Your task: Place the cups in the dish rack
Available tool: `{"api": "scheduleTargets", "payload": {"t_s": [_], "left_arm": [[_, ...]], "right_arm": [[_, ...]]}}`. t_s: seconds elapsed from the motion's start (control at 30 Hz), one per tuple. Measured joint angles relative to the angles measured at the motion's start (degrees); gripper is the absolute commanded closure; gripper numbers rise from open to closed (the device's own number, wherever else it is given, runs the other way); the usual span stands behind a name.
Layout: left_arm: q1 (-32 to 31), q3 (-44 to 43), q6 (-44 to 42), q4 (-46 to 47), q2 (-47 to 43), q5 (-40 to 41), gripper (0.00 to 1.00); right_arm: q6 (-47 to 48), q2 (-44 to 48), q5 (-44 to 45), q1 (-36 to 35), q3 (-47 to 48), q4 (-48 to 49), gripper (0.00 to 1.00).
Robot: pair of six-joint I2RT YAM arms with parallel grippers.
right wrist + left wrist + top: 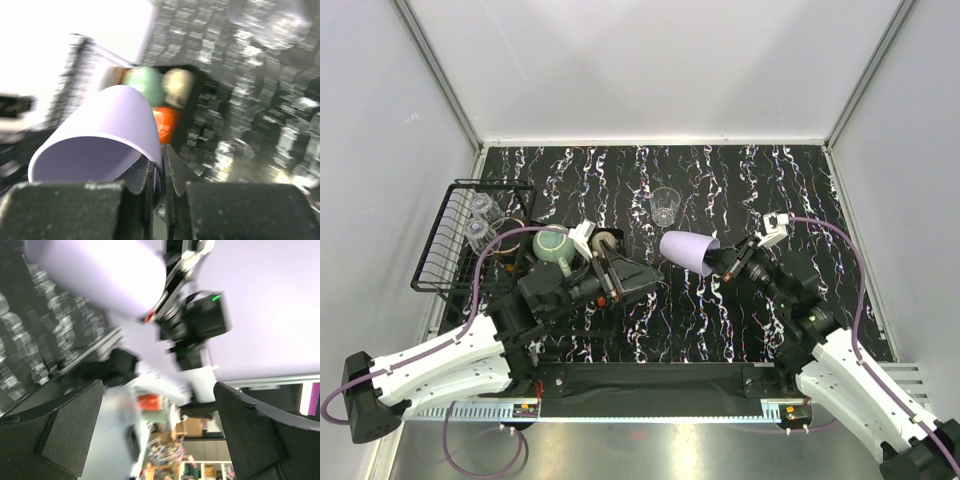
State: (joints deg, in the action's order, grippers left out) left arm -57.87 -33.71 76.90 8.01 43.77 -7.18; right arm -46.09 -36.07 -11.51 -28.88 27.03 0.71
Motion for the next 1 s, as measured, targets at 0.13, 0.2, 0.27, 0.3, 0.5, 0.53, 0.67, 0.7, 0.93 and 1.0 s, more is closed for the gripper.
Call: {"api": "scheduleTargets", "payload": {"t_s": [0.13, 0.2, 0.27, 0.3, 0.5, 0.53, 0.67, 0.7, 0.93, 1.0], "left_arm": [[-0.5, 0.6, 2.7, 7.9, 0.5, 2.7, 0.01], [-0.5, 0.8, 4.6, 11.1, 1.1, 3.9, 0.01], [-0.8, 0.9, 6.6, 13.7, 2.2, 5.6, 0.01], [-1.1, 0.9, 7.4, 14.8, 2.9, 6.4, 0.01], [-3.6, -1.2, 9.4, 17.0, 8.3, 9.7, 0.01], [-4.1, -2.0, 9.5, 17.0, 9.2, 10.4, 0.01], [-7.0, -4.9, 8.2, 17.5, 10.8, 14.7, 0.01], [-8.0, -5.7, 7.3, 17.7, 11.1, 16.2, 0.01], [-11.8, -6.7, 2.4, 20.1, 12.5, 24.0, 0.01], [-12.5, -6.7, 1.6, 20.8, 13.1, 25.9, 0.02]], "right_arm": [[-2.7, 2.6, -4.6, -0.3, -0.9, 7.9, 1.0], [-3.5, 3.8, -5.6, -0.7, -0.9, 10.8, 1.0], [-4.1, 5.1, -6.1, -1.0, -0.9, 13.3, 1.0], [-4.4, 5.6, -6.2, -1.1, -0.9, 14.6, 1.0], [-5.4, 6.3, -7.3, -1.7, -1.0, 19.9, 1.0], [-5.4, 6.3, -7.4, -1.8, -1.1, 20.5, 1.0], [-5.6, 6.4, -7.5, -2.6, -2.0, 21.6, 1.0], [-5.6, 6.6, -7.4, -2.6, -2.3, 21.7, 1.0], [-5.8, 7.7, -7.0, -2.8, -2.8, 22.6, 1.0], [-5.8, 8.0, -7.0, -3.0, -3.0, 22.6, 1.0]]}}
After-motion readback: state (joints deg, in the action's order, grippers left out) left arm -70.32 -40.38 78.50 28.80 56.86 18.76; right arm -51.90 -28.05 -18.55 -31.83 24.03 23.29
